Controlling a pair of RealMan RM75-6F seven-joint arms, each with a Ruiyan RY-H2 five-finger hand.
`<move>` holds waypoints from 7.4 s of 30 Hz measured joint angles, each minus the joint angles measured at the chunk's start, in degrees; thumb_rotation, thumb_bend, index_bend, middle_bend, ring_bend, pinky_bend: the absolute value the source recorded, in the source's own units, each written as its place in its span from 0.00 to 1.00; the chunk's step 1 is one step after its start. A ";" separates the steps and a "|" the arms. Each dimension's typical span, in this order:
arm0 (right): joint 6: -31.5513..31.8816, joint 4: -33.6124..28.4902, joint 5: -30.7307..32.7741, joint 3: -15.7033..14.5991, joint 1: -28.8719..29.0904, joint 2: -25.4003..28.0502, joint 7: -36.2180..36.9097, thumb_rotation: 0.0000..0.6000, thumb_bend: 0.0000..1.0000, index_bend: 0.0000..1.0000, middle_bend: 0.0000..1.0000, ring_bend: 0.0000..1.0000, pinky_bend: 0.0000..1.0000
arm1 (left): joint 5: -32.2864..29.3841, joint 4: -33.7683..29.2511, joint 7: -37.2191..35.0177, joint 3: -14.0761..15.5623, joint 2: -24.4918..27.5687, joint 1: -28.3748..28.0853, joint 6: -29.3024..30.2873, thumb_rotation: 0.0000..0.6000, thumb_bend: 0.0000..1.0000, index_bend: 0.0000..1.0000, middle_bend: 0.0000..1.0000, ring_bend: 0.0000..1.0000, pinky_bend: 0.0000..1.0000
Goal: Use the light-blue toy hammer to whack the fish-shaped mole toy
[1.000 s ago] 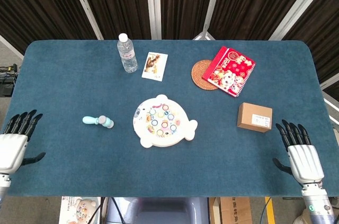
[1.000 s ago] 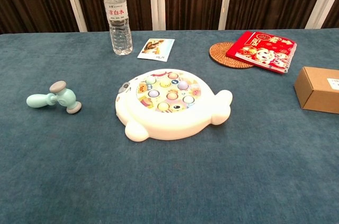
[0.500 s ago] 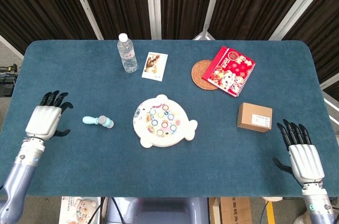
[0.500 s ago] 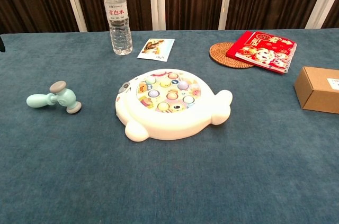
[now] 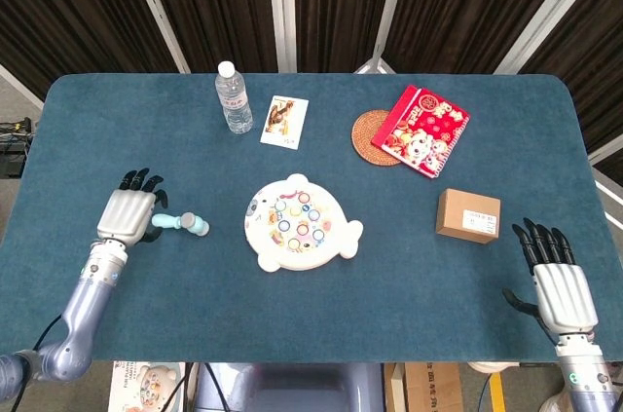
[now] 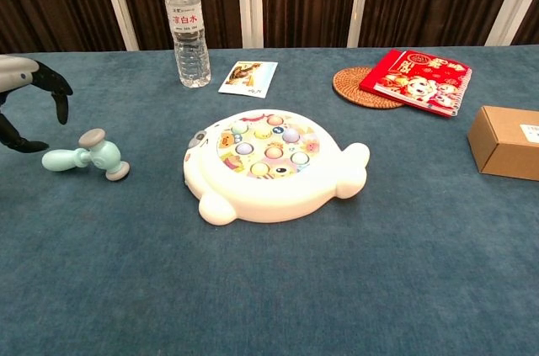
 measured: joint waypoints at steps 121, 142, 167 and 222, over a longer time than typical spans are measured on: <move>-1.26 -1.30 2.92 0.84 0.05 0.80 2.08 1.00 0.20 0.00 0.00 0.00 0.00 | -13.80 -0.10 18.52 -6.81 -12.15 -22.20 4.09 1.00 0.76 0.63 0.49 0.35 0.47; -1.83 -1.73 3.29 0.87 0.17 1.06 3.11 1.00 0.20 0.00 0.00 0.00 0.00 | -18.21 5.53 20.99 -5.14 -18.23 -27.56 3.87 1.00 0.76 0.63 0.49 0.35 0.47; -1.89 -1.96 3.48 0.95 0.18 1.19 3.53 1.00 0.20 0.00 0.00 0.00 0.00 | -18.05 6.62 19.78 -5.22 -19.82 -29.62 4.49 1.00 0.76 0.63 0.49 0.35 0.47; -1.81 -2.26 3.39 0.93 0.21 1.14 3.44 1.00 0.20 0.00 0.00 0.00 0.00 | -20.05 2.96 19.37 -4.32 -17.07 -30.60 7.57 1.00 0.76 0.63 0.49 0.35 0.47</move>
